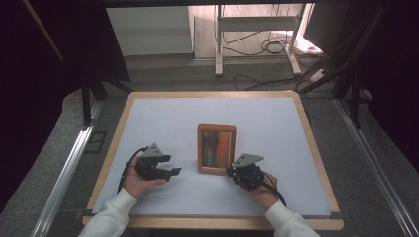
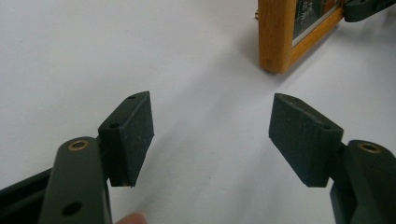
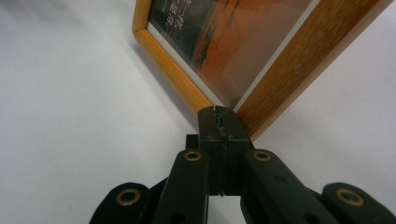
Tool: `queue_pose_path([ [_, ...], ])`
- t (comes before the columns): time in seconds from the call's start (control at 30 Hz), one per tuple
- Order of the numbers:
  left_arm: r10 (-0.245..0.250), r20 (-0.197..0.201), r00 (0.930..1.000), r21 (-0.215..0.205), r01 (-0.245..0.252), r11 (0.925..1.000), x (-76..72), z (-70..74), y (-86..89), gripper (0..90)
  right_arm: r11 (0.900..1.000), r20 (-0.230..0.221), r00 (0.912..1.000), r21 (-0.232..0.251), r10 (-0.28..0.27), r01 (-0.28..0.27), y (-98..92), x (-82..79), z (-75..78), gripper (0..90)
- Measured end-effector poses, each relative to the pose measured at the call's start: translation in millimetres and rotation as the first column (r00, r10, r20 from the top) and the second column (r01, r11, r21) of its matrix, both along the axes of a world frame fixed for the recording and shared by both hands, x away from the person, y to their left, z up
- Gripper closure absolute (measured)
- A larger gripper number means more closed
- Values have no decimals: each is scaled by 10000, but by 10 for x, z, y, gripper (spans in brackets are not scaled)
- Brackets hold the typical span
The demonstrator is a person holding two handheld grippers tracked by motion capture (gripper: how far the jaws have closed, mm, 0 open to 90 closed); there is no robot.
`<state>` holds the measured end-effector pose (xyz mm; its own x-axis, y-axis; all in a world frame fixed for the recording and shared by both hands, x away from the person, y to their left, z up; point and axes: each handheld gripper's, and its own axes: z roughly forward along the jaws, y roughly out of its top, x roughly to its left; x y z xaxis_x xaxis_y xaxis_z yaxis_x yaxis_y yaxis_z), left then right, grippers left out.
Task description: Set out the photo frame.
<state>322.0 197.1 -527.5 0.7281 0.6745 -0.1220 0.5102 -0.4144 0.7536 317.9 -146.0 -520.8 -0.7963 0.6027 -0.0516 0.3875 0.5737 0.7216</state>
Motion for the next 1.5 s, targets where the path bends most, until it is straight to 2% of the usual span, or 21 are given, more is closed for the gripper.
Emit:
queue_pose_path([
  [0.3, -42, 84, 10000, 33, 41, 10000, -29, 14, -11, 306, 10000, 106, 9999, -33, -88, 88, 0, -22, -1, 900],
  [0.47, -44, 155, 9999, -10, 44, 10000, -50, 33, -3, 306, 9997, 266, 9996, 259, -23, 16, -30, -88, 62, 900],
  [0.5, -59, 152, 9999, -3, 59, 10000, -54, 30, -4, 306, 9991, 390, 9992, 414, -101, 85, -93, -130, 113, 900],
  [0.7, -81, 219, 9997, -52, 82, 10000, -86, 52, -1, 307, 9963, 484, 9971, 653, -586, 554, -308, -156, 168, 900],
  [0.77, -88, 239, 9997, -80, 90, 9999, -105, 56, 1, 307, 9929, 551, 9938, 757, -965, 922, -469, -155, 198, 900],
  [0.83, -105, 233, 9997, -61, 106, 9999, -116, 53, 0, 307, 9914, 582, 9925, 806, -1075, 1027, -514, -156, 203, 900],
  [0.87, -107, 243, 9996, -37, 108, 9999, -123, 50, 0, 307, 9887, 594, 9902, 886, -1265, 1210, -594, -160, 210, 888],
  [0.9, -92, 226, 9997, -52, 93, 9999, -131, 45, 4, 307, 9834, 571, 9858, 995, -1576, 1515, -730, -174, 209, 823],
  [1.0, -23, 234, 9997, -30, 24, 10000, -131, 47, 6, 307, 9762, 597, 9792, 1105, -1937, 1864, -924, -208, 169, 582],
  [1.1, 24, 234, 9997, 12, -24, 10000, -136, 47, 2, 304, 9680, 636, 9702, 1095, -2336, 2259, -1056, -243, 137, 427],
  [1.13, 24, 234, 9997, 12, -24, 10000, -136, 47, 2, 303, 9680, 636, 9702, 1095, -2336, 2259, -1056, -243, 137, 427],
  [1.17, 67, 229, 9997, 38, -68, 10000, -145, 50, -1, 303, 9617, 578, 9647, 1133, -2570, 2494, -1136, -255, 134, 365],
  [1.23, 93, 229, 9997, 48, -94, 9999, -158, 51, 0, 302, 9593, 634, 9618, 1145, -2665, 2582, -1161, -256, 134, 346],
  [1.3, 109, 233, 9997, 38, -110, 9999, -179, 51, 10, 302, 9473, 522, 9521, 1302, -3014, 2928, -1252, -228, 127, 309],
  [1.37, 154, 248, 9996, -9, -154, 9999, -192, 54, 26, 302, 9424, 441, 9485, 1367, -3136, 3052, -1283, -202, 121, 299],
  [1.5, 175, 242, 9996, 4, -175, 9998, -180, 48, 32, 302, 9423, 424, 9484, 1355, -3143, 3062, -1274, -186, 116, 280],
])
